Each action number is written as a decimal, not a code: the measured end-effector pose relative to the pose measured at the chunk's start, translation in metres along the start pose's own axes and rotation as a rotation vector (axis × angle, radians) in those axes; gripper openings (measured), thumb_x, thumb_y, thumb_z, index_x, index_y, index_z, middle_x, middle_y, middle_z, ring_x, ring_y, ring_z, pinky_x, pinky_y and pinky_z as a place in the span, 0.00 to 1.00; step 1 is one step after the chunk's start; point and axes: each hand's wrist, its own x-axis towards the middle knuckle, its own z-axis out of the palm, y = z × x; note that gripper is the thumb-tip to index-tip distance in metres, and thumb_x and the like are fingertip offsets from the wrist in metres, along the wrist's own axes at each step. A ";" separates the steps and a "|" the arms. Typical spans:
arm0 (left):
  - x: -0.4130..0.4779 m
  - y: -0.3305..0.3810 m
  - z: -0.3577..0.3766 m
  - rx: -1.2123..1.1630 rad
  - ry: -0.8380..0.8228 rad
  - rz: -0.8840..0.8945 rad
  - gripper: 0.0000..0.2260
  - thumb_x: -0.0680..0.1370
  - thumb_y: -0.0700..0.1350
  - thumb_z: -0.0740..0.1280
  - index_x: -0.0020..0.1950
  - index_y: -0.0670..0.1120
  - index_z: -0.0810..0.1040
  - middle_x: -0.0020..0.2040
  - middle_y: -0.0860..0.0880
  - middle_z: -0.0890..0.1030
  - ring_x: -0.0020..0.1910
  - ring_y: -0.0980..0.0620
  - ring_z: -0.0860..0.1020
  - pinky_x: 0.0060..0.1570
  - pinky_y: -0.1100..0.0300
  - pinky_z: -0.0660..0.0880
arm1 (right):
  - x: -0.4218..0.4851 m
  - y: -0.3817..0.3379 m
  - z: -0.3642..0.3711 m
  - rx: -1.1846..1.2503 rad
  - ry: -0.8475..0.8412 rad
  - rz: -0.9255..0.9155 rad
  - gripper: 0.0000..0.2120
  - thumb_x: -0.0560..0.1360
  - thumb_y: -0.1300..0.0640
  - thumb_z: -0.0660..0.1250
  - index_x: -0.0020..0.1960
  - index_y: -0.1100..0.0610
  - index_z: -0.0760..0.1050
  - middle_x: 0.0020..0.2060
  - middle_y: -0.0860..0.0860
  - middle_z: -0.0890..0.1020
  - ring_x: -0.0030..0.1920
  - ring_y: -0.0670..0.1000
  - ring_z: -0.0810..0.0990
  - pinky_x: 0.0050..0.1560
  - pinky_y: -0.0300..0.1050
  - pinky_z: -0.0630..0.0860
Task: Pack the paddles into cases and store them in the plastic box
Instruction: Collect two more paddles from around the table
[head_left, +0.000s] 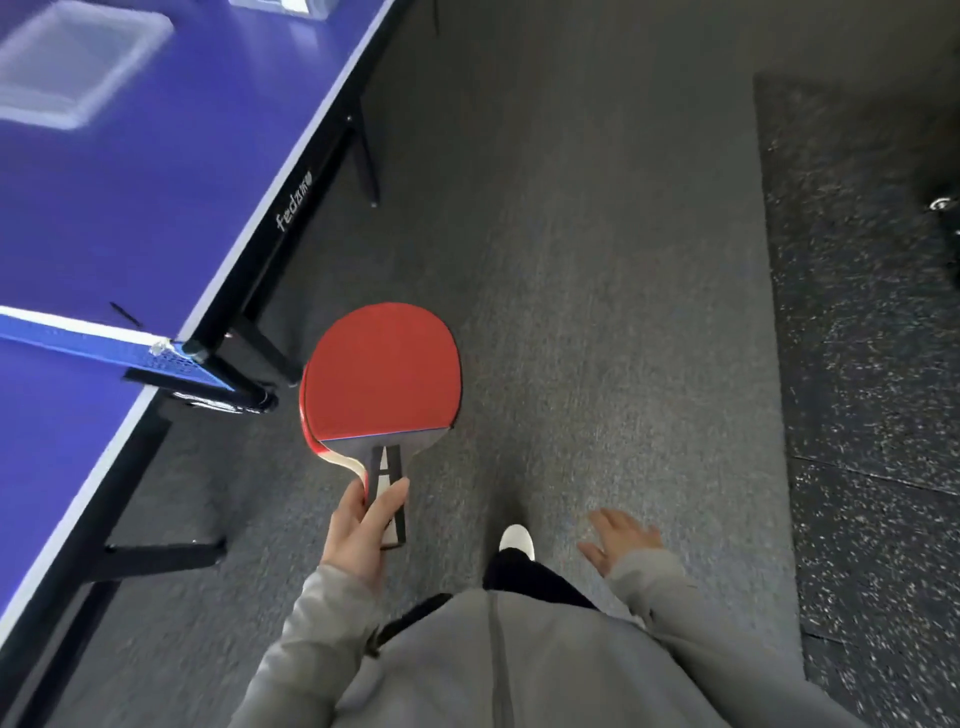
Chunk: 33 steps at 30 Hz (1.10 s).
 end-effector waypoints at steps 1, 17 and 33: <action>0.012 0.007 0.013 -0.005 0.009 0.010 0.05 0.77 0.36 0.63 0.43 0.45 0.74 0.27 0.56 0.78 0.27 0.59 0.76 0.30 0.66 0.73 | 0.011 0.011 -0.013 0.007 -0.009 0.015 0.26 0.80 0.43 0.52 0.74 0.50 0.55 0.75 0.48 0.58 0.74 0.51 0.56 0.72 0.58 0.52; 0.205 0.128 0.091 -0.098 0.157 0.045 0.11 0.66 0.47 0.71 0.40 0.44 0.72 0.34 0.47 0.70 0.34 0.51 0.68 0.37 0.55 0.65 | 0.199 -0.023 -0.231 -0.142 -0.066 0.007 0.28 0.80 0.42 0.51 0.76 0.52 0.51 0.76 0.50 0.56 0.75 0.54 0.58 0.73 0.56 0.56; 0.368 0.243 0.062 -0.302 0.445 0.112 0.06 0.77 0.40 0.64 0.40 0.45 0.72 0.27 0.54 0.75 0.25 0.60 0.74 0.28 0.66 0.73 | 0.358 -0.211 -0.440 -0.358 0.038 -0.369 0.28 0.80 0.42 0.50 0.77 0.47 0.45 0.77 0.47 0.43 0.77 0.51 0.44 0.74 0.59 0.45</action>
